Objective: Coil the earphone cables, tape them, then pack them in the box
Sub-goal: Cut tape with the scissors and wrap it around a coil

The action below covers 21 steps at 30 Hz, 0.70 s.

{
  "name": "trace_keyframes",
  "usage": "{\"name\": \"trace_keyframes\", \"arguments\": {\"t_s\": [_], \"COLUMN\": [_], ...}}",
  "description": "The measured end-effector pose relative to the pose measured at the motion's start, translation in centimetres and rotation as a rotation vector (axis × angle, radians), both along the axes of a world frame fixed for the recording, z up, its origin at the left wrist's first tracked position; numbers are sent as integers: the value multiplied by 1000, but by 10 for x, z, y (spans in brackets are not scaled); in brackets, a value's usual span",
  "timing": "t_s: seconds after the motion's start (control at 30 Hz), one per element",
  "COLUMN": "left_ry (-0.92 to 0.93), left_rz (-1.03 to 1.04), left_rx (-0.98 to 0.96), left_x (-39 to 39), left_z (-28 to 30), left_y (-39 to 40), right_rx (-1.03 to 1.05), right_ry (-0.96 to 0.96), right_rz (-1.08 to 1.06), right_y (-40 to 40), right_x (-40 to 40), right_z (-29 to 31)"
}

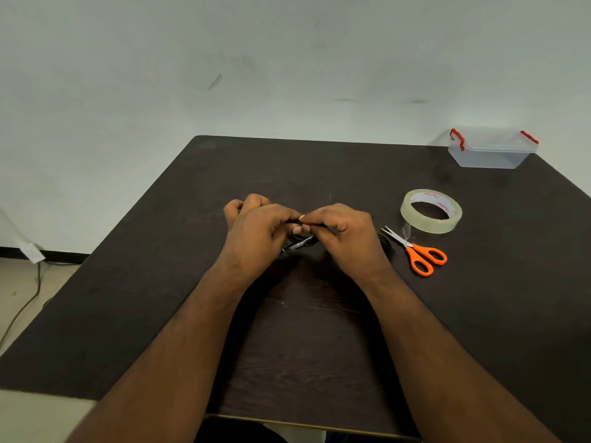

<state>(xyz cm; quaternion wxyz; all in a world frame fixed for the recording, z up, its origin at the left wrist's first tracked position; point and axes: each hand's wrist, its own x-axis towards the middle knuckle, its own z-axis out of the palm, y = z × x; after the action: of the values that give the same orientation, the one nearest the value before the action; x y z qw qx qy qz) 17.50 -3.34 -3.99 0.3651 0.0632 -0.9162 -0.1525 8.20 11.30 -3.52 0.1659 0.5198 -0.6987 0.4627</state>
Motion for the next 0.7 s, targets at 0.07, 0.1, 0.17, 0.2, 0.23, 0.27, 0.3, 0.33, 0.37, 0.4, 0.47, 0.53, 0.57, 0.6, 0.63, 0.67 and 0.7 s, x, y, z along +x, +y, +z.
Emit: {"name": "trace_keyframes", "arguments": {"t_s": [0.07,0.1,0.17,0.2,0.23,0.27,0.3,0.33,0.37,0.4,0.47,0.53,0.57,0.6,0.63,0.67,0.7], "left_ry": [-7,-2,7,4,-5,-18,-37,-60,-84,-106,-149,-210,-248,-282,-309,-331,-350], "left_rz": [32,45,54,50,45,41,40,43,51,61,82,105,118,126,128,125,116], "left_rx": [28,49,68,65,61,61,56,38,6,-28,-86,-160,-195,-217,-219,-212,-206], "left_x": [-1,-1,0,0,1,1,1,0,0,-1,-3,-4,-6,-6,-7,-8,-8], "left_z": [-2,-3,-4,-4,-5,-5,-5,-5,-4,-2,-1,-1,-2,-3,-4,-6,-8], "left_y": [-2,-2,-3,-2,-2,-2,-3,-3,-2,-2,2,5,6,6,7,6,5], "right_rx": [-3,-13,-21,-17,-10,-2,6,18,36,63,122,169,189,204,210,206,190], "right_ry": [52,39,10,3,0,-2,-5,-9,-13,-10,16,39,50,63,78,92,103], "right_rz": [-67,-100,-141,-144,-136,-123,-107,-89,-72,-62,-63,-78,-91,-104,-115,-119,-120], "right_y": [-2,-2,-1,-1,-1,-1,-2,-2,-2,-3,-3,-4,-4,-4,-3,-2,0], "right_x": [-2,-4,-8,-9,-10,-9,-8,-7,-6,-6,-5,-4,-4,-3,-2,-1,0], "right_z": [-2,-2,-2,-3,-4,-4,-5,-6,-6,-7,-8,-8,-8,-8,-7,-5,-3]}}
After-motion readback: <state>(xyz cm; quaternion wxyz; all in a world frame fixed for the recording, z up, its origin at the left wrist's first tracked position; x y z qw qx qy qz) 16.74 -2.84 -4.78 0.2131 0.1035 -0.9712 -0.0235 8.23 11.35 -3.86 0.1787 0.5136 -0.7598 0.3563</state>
